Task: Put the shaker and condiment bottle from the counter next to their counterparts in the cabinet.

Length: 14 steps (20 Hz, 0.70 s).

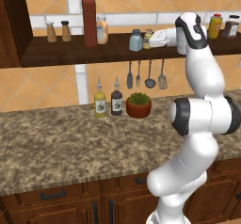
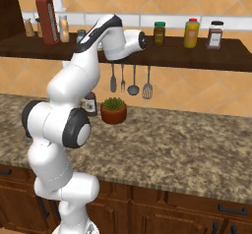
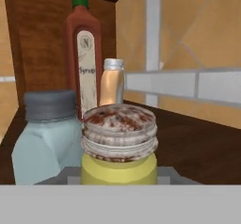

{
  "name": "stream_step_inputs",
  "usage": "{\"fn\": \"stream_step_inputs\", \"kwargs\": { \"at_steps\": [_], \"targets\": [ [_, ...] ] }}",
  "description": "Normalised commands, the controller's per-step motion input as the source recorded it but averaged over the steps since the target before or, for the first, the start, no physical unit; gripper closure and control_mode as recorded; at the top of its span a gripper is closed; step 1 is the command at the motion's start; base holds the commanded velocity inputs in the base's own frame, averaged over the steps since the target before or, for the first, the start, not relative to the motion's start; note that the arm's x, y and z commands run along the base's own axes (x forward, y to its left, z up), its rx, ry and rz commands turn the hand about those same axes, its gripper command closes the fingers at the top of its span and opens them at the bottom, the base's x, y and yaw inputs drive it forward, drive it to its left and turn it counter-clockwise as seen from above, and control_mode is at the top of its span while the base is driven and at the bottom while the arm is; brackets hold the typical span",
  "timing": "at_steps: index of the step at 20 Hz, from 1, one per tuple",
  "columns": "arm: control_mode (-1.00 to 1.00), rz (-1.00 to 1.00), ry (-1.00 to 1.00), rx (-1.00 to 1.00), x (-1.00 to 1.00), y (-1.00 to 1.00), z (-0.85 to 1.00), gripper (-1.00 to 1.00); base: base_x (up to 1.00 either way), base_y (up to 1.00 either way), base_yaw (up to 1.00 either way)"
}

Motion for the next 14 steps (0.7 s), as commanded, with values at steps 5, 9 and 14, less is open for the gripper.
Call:
{"fn": "stream_step_inputs", "kwargs": {
  "at_steps": [5,9,14],
  "targets": [
    [-1.0,0.09,0.0,0.0,0.31,0.13,-0.18,-1.0,0.0,0.0,0.0],
    [-1.0,0.04,0.0,0.0,0.09,-0.03,-0.01,-1.0,0.0,0.0,0.0],
    [-1.0,0.01,0.0,0.0,0.0,-0.32,0.0,-1.0,0.0,0.0,0.0]
  ]
}}
